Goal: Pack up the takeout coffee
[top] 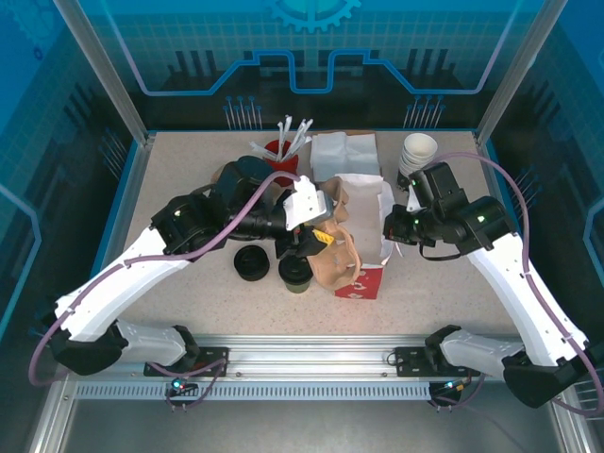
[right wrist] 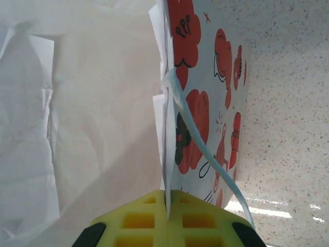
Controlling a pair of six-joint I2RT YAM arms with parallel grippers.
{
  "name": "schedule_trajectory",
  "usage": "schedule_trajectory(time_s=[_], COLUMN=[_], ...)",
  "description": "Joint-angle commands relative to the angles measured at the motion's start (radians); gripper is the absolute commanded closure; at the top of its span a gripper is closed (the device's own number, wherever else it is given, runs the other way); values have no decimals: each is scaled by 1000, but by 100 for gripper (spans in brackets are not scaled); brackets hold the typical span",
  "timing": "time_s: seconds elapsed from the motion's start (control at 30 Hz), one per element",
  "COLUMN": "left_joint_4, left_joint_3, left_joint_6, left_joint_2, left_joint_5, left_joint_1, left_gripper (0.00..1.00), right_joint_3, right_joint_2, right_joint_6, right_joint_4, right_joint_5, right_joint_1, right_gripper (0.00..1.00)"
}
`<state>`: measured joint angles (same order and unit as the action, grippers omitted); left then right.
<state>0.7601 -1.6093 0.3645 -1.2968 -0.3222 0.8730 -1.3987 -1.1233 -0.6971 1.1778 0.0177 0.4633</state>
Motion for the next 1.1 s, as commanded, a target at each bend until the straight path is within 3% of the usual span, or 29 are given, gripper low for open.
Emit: schedule_trajectory(time_s=[0.0,0.63,1.07], left_joint_4=[33,156,145], left_joint_3=[-48,-237,-214], left_joint_6=[-8,84,58], left_joint_2=[-21,-248,-299], left_joint_5=[-41,-87,-236], left_joint_1=[6,0,-65], left_gripper=[59,57,57], right_joint_3=[29,88,89], right_joint_2=[20,48,57], right_joint_6=[28,86,131], right_joint_4=[4,-57,-70], right_joint_5=[39,99,100], right_joint_1=[16,37,51], right_gripper=[100,100,100])
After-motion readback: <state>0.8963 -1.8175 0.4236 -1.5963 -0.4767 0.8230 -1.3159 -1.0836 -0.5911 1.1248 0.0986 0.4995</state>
